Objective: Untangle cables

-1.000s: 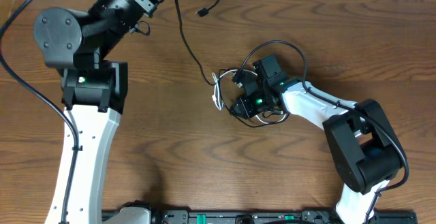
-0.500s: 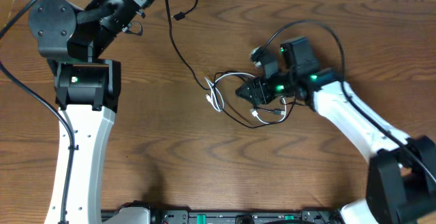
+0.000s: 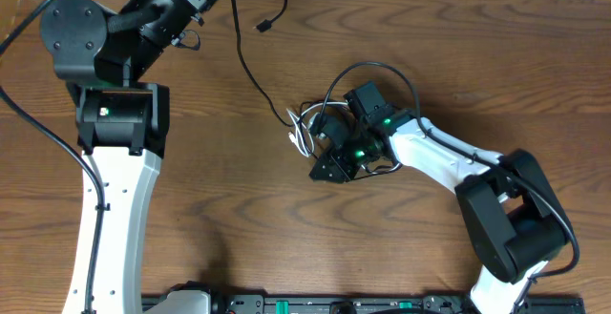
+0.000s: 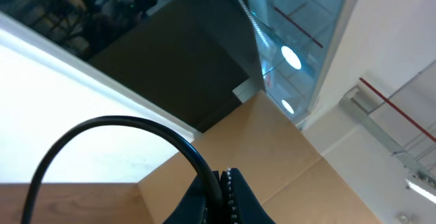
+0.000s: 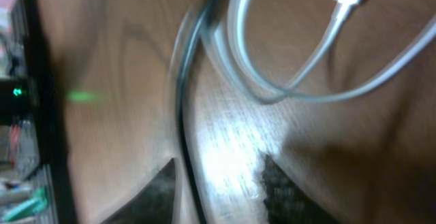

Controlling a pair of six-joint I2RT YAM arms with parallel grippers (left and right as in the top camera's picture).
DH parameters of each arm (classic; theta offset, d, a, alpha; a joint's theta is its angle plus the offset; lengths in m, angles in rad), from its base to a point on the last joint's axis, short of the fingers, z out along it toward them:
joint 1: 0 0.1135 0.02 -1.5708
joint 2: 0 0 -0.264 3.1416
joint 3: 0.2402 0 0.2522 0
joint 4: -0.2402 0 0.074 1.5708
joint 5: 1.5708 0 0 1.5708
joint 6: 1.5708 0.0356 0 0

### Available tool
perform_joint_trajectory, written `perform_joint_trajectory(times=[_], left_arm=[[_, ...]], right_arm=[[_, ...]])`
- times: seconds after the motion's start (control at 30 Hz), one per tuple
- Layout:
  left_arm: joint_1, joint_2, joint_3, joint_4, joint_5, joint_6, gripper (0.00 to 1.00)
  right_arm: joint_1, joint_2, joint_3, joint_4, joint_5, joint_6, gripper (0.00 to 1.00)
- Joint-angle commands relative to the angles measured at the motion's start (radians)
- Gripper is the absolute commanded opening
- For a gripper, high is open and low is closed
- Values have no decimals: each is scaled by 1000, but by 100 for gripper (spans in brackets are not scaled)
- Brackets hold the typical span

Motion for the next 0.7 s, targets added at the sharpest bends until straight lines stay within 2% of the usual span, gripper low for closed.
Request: perform_joint_trajectory(times=[0.0, 0.07, 0.2, 0.37, 0.53, 0.67], left_arm=[[4, -10, 13, -28, -5, 26, 8], [4, -10, 13, -90, -5, 116, 7], [4, -10, 13, -270, -16, 351, 7], [4, -10, 13, -575, -197, 581, 7], [4, -10, 12, -821, -477, 689, 7], [4, -10, 10, -932, -549, 755, 8]], right_arm=[[-40, -32, 13, 20, 15, 100, 6], [-77, -76, 36, 5, 14, 157, 1], [-154, -201, 61, -29, 8, 226, 1], [-268, -389, 61, -36, -36, 303, 1], [-377, -558, 61, -29, -44, 440, 1], [-463, -679, 61, 27, -49, 558, 1]])
